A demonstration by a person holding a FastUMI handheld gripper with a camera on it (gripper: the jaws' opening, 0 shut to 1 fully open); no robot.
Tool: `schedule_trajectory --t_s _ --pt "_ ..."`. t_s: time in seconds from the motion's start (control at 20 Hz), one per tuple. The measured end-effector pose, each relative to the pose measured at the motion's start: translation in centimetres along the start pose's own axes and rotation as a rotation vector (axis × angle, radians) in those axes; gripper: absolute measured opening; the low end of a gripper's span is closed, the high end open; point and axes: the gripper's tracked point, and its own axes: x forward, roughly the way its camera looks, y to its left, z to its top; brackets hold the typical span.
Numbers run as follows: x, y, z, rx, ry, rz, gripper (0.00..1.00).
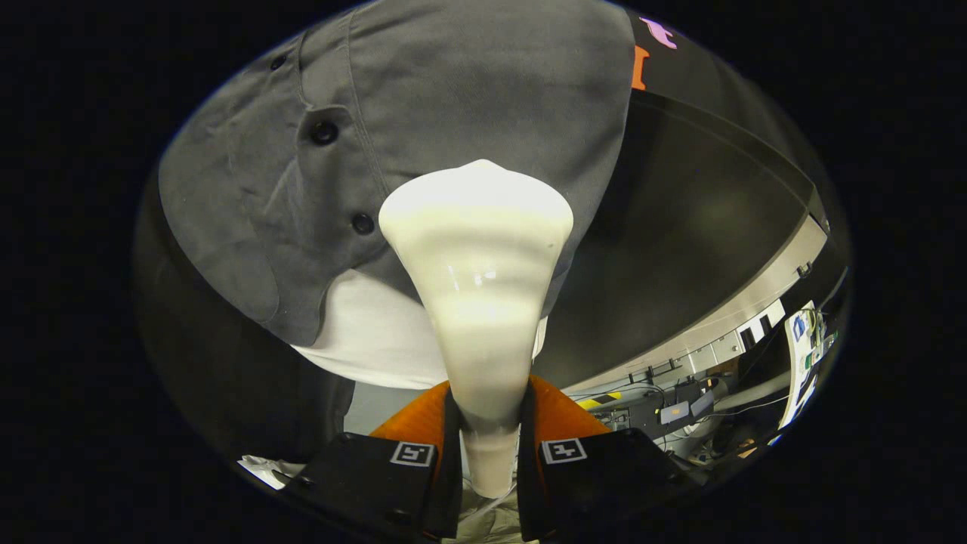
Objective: Iron the clothes twice with a garment steamer, once on the left side and once on the right side.
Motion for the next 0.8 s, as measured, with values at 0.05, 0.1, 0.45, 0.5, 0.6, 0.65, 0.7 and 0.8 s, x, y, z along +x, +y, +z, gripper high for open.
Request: schedule_trajectory --t_s 0.05,0.1,0.45,0.5,0.6,0.65,0.7,0.8 --pt "0.1 -0.1 -0.4 0.000 0.006 -0.001 0.38" --pt "0.2 -0.1 -0.6 0.006 0.009 -0.004 0.38" --pt "-4.1 0.3 0.5 0.021 -0.030 -0.023 0.38" --pt "-5.0 0.6 1.2 0.019 -0.043 -0.020 0.38" --pt "-7.0 1.5 2.6 0.017 -0.072 -0.017 0.38" --pt "-8.2 2.0 3.5 0.017 -0.092 -0.018 0.38" --pt "-9.2 2.6 4.4 0.014 -0.111 -0.016 0.38" --pt "-11.4 4.3 6.4 0.007 -0.148 -0.006 0.38"
